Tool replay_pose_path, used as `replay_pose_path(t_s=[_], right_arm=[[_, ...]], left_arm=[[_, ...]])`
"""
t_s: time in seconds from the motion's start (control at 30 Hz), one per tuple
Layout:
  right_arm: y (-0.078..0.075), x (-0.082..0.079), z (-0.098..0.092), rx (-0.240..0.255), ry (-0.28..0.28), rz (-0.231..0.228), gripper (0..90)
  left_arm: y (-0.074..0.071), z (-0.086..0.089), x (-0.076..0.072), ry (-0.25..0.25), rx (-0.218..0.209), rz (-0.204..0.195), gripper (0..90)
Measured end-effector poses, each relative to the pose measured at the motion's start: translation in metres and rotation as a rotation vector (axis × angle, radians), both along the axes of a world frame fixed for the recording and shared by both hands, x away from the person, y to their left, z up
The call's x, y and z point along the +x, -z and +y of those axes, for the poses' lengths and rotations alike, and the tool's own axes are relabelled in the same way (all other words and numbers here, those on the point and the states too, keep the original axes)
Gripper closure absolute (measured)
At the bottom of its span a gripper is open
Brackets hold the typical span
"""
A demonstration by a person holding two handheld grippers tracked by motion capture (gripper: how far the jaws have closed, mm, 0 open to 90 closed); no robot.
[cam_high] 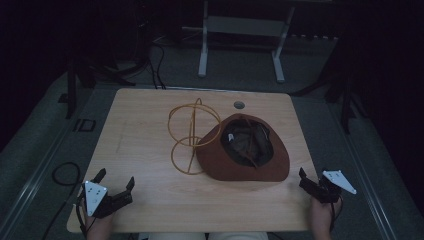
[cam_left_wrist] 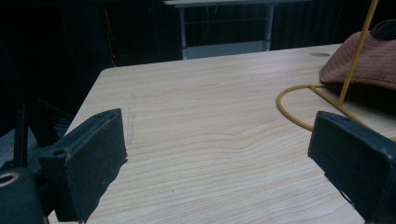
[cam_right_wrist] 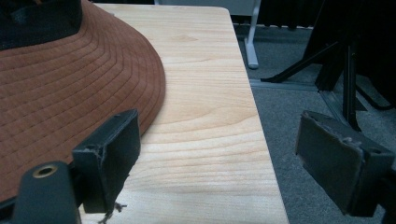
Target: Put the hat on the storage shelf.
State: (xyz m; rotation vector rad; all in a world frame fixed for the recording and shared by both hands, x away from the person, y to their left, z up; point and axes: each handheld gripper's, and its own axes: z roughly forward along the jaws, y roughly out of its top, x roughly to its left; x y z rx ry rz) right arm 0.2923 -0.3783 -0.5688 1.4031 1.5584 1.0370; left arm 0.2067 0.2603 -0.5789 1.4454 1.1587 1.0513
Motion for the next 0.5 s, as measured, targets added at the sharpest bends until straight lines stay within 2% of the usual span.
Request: replay_pose_path(t_s=[0.13, 0.27, 0.33, 0.37, 0.47, 0.5], right_arm=[[0.0, -0.001, 0.0, -0.003, 0.0, 0.0, 14.2], [0.0, 0.002, 0.005, -0.037, 0.006, 0.011, 14.2], [-0.001, 0.004, 0.006, -0.058, 0.001, 0.033, 14.2], [-0.003, 0.004, 0.007, -0.052, -0.003, 0.048, 14.2], [-0.013, 0.006, 0.007, 0.021, -0.023, 0.075, 14.2], [-0.018, 0.007, 0.009, 0.027, -0.03, 0.078, 14.2]], left_arm=[[0.0, 0.0, -0.001, -0.008, 0.016, 0.006, 4.8], [0.0, 0.0, 0.0, -0.019, 0.032, 0.017, 4.9], [0.001, 0.0, 0.0, -0.015, 0.039, 0.025, 4.8], [0.0, 0.0, 0.0, -0.01, 0.032, 0.032, 4.8], [-0.001, 0.001, 0.0, -0.009, 0.006, 0.044, 4.8], [-0.001, 0.001, -0.001, -0.02, 0.011, 0.045, 4.8]])
